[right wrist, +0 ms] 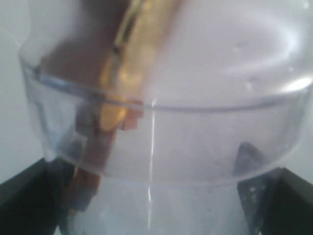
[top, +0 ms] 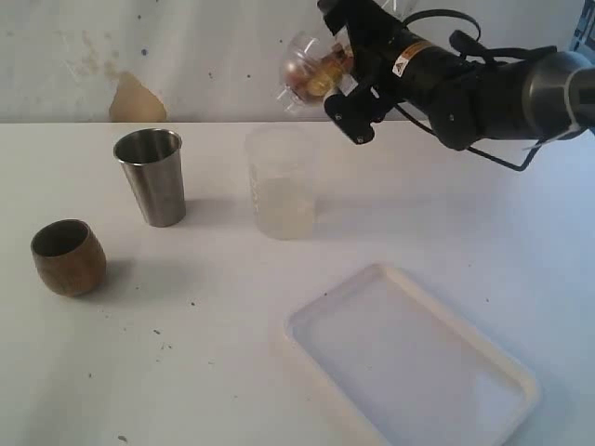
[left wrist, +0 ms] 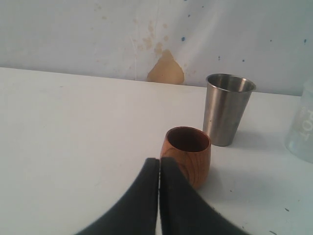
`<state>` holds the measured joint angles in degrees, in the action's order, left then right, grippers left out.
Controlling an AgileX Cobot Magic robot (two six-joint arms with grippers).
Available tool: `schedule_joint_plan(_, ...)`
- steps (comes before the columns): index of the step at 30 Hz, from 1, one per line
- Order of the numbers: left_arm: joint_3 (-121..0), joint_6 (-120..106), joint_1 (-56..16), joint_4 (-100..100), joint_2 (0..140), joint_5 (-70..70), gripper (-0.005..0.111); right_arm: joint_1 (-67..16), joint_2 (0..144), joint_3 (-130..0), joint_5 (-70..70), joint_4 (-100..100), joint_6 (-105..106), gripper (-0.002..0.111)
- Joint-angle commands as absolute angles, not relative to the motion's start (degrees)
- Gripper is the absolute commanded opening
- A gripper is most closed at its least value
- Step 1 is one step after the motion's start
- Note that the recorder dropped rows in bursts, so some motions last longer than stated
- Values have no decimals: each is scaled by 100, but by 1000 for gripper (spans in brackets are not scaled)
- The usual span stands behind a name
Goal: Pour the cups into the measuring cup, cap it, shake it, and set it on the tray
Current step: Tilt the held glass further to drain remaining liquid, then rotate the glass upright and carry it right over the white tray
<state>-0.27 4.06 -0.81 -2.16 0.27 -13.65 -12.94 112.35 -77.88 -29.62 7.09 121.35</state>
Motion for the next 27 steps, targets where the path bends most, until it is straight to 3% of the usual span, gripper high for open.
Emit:
schedule_joint_plan(1,0,397,-71,-245,0,-1343,1,-1247,11137,-7808,-3118,772,12218,0)
schedule_joint_plan(13,0,397,-71,-245,0,-1343,1,-1262,11136,-7818,-3590,84,11636,0)
schedule_joint_plan(15,0,397,-71,-245,0,-1343,1,-1262,11054,-7818,-3739,-596,9845,0)
schedule_joint_plan(19,0,397,-71,-245,0,-1343,1,-791,10770,-7913,-2597,-2100,2643,0)
schedule_joint_plan(23,0,397,-71,-245,0,-1343,1,-392,10743,-7915,-2042,1758,-1299,0)
schedule_joint_plan(27,0,397,-71,-245,0,-1343,1,-381,10546,-7915,-1976,2920,-2505,0)
